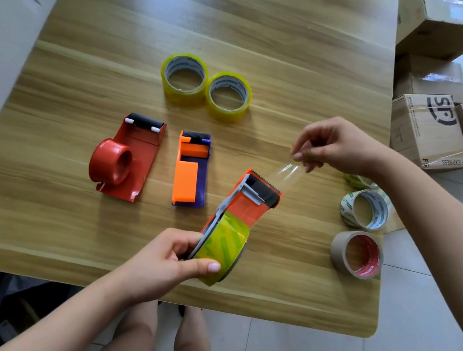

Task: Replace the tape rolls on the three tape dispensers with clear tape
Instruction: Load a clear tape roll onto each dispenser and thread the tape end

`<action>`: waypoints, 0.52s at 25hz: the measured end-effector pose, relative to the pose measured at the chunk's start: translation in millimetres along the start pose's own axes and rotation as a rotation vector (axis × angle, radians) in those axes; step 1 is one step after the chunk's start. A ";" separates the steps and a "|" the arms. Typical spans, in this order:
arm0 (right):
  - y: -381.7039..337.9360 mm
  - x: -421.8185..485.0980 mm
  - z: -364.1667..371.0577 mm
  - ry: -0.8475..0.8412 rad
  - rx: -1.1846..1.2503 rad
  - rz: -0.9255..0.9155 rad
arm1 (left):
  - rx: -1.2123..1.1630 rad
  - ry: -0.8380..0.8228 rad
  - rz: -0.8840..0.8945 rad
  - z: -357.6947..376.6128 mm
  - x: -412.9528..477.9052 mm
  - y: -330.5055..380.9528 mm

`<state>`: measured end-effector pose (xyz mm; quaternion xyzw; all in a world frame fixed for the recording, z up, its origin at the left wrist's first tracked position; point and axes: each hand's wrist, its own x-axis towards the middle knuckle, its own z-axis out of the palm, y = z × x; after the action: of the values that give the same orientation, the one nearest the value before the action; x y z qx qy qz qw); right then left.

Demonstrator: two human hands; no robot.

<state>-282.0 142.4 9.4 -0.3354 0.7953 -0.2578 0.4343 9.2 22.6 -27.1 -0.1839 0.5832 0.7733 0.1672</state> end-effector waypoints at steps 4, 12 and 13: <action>1.2 4.1 0.9 -0.029 0.039 0.033 | 0.031 -0.053 0.039 1.1 -0.4 1.6; -10.6 19.5 6.0 -0.086 0.016 0.023 | 0.061 -0.138 0.018 0.4 -6.0 5.2; -13.5 22.2 5.5 -0.100 0.005 0.018 | 0.060 -0.147 0.016 0.2 -6.4 5.7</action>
<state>-281.9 116.2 4.7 -0.3398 0.7749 -0.2388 0.4764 12.1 21.0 -19.2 -0.1170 0.5939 0.7682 0.2088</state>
